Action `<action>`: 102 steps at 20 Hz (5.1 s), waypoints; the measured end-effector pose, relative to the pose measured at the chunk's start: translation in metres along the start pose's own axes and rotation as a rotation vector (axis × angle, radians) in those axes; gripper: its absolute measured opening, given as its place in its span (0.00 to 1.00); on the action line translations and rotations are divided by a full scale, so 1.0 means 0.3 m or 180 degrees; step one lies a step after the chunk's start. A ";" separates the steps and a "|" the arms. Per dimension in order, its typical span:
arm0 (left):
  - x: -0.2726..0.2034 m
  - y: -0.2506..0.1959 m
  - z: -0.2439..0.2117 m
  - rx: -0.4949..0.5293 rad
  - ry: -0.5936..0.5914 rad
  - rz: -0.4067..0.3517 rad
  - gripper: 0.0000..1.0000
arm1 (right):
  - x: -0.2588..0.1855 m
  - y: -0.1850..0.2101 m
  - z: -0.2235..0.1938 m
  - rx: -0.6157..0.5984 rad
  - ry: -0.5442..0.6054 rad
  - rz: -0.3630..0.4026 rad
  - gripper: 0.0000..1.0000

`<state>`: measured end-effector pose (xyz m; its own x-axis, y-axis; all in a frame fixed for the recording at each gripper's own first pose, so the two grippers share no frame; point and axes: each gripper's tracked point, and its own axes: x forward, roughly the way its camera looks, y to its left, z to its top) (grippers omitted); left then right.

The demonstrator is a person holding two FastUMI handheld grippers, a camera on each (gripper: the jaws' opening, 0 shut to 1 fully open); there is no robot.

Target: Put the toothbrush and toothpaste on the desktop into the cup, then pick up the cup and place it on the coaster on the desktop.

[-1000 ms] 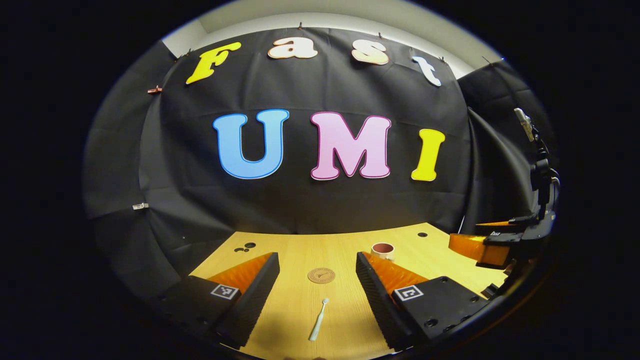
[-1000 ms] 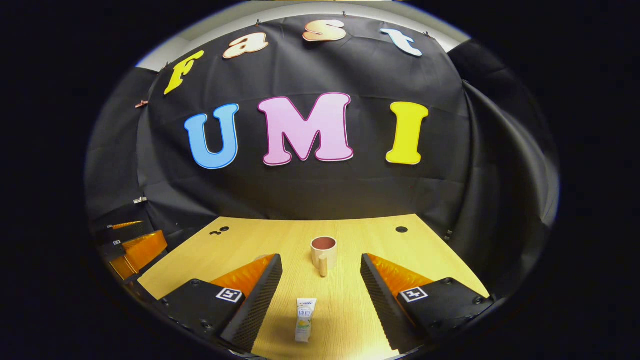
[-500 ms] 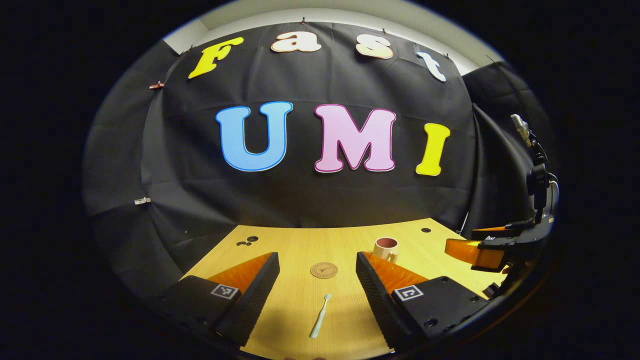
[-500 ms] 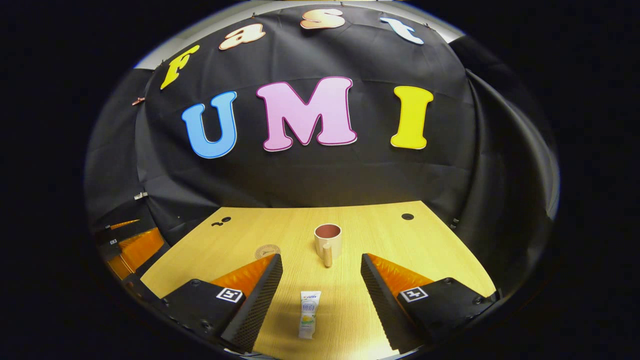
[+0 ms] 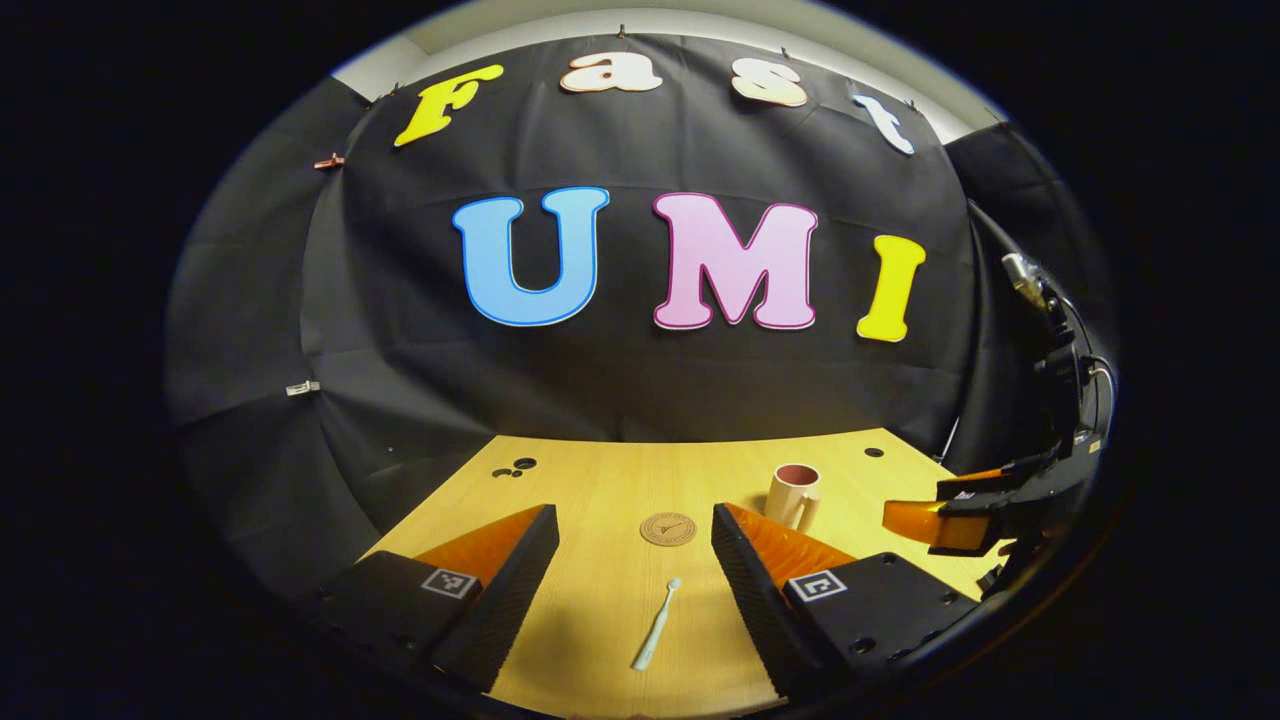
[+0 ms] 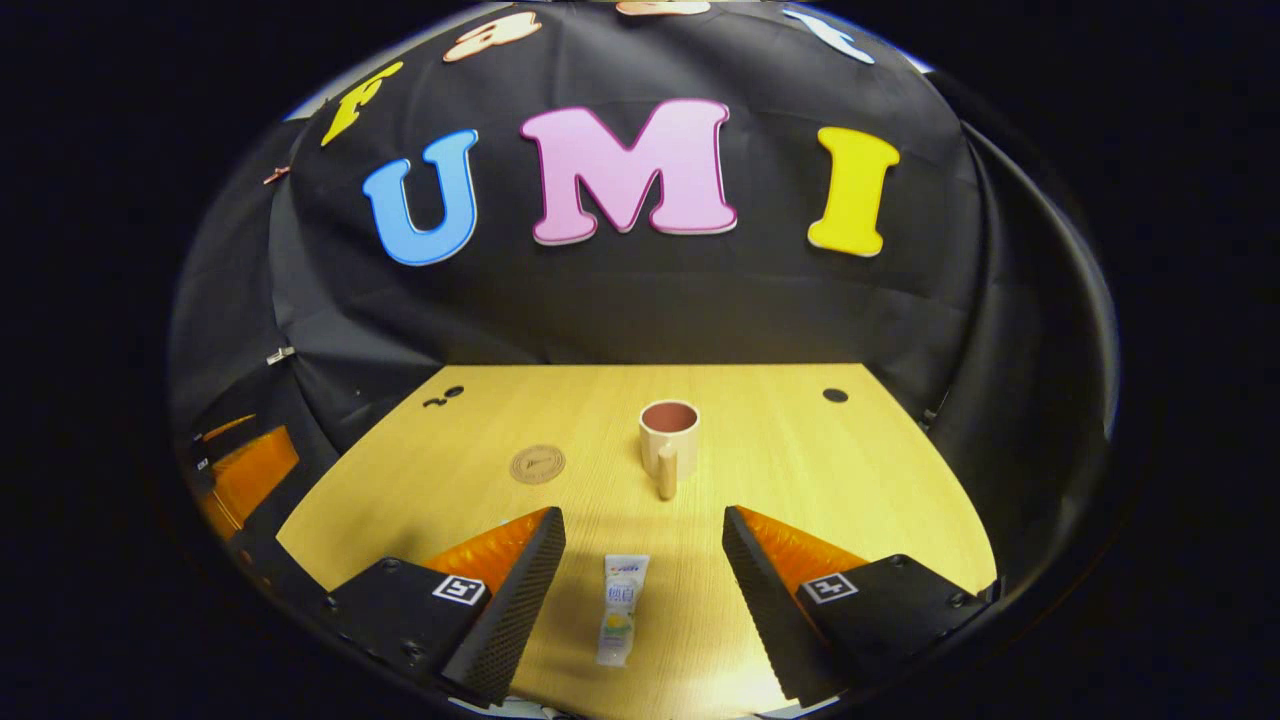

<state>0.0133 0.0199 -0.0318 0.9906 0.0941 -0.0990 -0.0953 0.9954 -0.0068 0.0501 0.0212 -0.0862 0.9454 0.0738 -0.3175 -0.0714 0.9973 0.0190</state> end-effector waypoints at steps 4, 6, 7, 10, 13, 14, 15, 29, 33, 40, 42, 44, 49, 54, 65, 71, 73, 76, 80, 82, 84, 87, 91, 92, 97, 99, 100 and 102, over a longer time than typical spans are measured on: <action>0.011 0.031 -0.044 -0.0052 0.0136 0.0173 0.97 | 0.061 0.021 -0.086 0.0012 0.0355 0.0094 0.98; 0.015 0.040 -0.069 -0.0061 0.0206 0.0251 0.98 | 0.107 0.028 -0.145 -0.0032 0.0574 0.0124 0.98; 0.019 0.041 -0.087 -0.0063 0.0254 0.0289 0.98 | 0.127 0.025 -0.195 -0.0082 0.0726 0.0112 0.98; 0.031 0.048 -0.149 -0.0143 0.0452 0.0411 0.98 | 0.158 0.045 -0.297 -0.0143 0.1067 0.0216 0.98; 0.040 0.041 -0.210 -0.0224 0.0636 0.0489 0.98 | 0.199 0.055 -0.358 -0.0147 0.1255 0.0263 0.98; 0.044 0.046 -0.230 -0.0231 0.0691 0.0518 0.97 | 0.218 0.048 -0.381 -0.0175 0.1305 0.0245 0.98; 0.046 0.047 -0.241 -0.0238 0.0739 0.0538 0.98 | 0.234 0.044 -0.403 -0.0193 0.1365 0.0238 0.98; 0.048 0.065 -0.305 -0.0036 0.1011 0.0666 0.97 | 0.345 0.013 -0.595 -0.0320 0.1862 0.0065 0.99; 0.036 0.051 -0.291 -0.0054 0.0945 0.0575 0.97 | 0.332 0.033 -0.614 -0.0317 0.1960 -0.0033 0.71; 0.017 0.078 -0.302 -0.0045 0.0855 0.0469 0.97 | 0.336 0.053 -0.603 -0.0214 0.1957 0.0026 0.37; 0.007 0.099 -0.331 -0.0072 0.0905 0.0459 0.98 | 0.334 0.055 -0.605 -0.0123 0.1979 0.0142 0.30; -0.007 0.128 -0.359 -0.0086 0.0968 0.0461 0.98 | 0.330 0.054 -0.601 0.0093 0.2035 0.0177 0.20; 0.008 0.159 -0.426 -0.0148 0.1160 0.0312 0.97 | 0.321 0.034 -0.594 0.0094 0.1938 0.0188 0.20; 0.100 0.118 -0.498 0.0009 0.1378 -0.0047 0.98 | 0.239 -0.007 -0.520 0.0186 0.1779 0.0260 0.19; 0.332 -0.072 -0.727 0.0044 0.2142 -0.0581 0.89 | 0.183 -0.158 -0.406 0.0404 0.1548 0.0162 0.19; 0.405 -0.076 -0.836 0.0263 0.2548 -0.0519 0.84 | 0.192 -0.156 -0.426 0.0449 0.1598 0.0130 0.19; 0.417 -0.066 -0.859 0.0277 0.2599 -0.0475 0.73 | 0.191 -0.155 -0.431 0.0405 0.1644 0.0126 0.20; 0.415 -0.085 -0.857 0.0389 0.2684 -0.0588 0.71 | 0.200 -0.149 -0.447 0.0462 0.1704 0.0207 0.19; 0.420 -0.113 -0.856 0.0479 0.2860 -0.0632 0.41 | 0.198 -0.145 -0.456 0.0437 0.1763 0.0319 0.19; 0.425 -0.121 -0.850 0.0450 0.2947 -0.0602 0.29 | 0.207 -0.136 -0.458 0.0434 0.1777 0.0399 0.19; 0.428 -0.126 -0.856 0.0448 0.3048 -0.0543 0.17 | 0.213 -0.135 -0.462 0.0417 0.1789 0.0472 0.19; 0.431 -0.127 -0.845 0.0444 0.3097 -0.0519 0.12 | 0.234 -0.137 -0.448 0.0414 0.1781 0.0544 0.20; 0.433 -0.127 -0.841 0.0348 0.2979 -0.0516 0.07 | 0.262 -0.152 -0.364 0.0259 0.1445 0.0607 0.20; 0.431 -0.128 -0.842 0.0359 0.2962 -0.0520 0.07 | 0.268 -0.158 -0.334 0.0189 0.1344 0.0595 0.19; 0.430 -0.136 -0.824 0.0419 0.2847 -0.0564 0.07 | 0.284 -0.156 -0.145 0.0186 0.0945 0.0592 0.19; 0.428 -0.145 -0.800 0.0402 0.2755 -0.0582 0.07 | 0.304 -0.157 -0.058 0.0199 0.0762 0.0589 0.19; 0.423 -0.148 -0.785 0.0387 0.2708 -0.0596 0.07 | 0.314 -0.154 -0.010 0.0197 0.0668 0.0590 0.19; 0.420 -0.155 -0.746 0.0336 0.2583 -0.0620 0.07 | 0.324 -0.151 0.085 0.0193 0.0471 0.0592 0.19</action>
<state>0.1207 -0.0180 -0.2666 0.6067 -0.0804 -0.7909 0.1198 0.9928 -0.0089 0.1533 -0.0166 -0.0938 0.8605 0.2590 -0.4386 -0.2164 0.9654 0.1456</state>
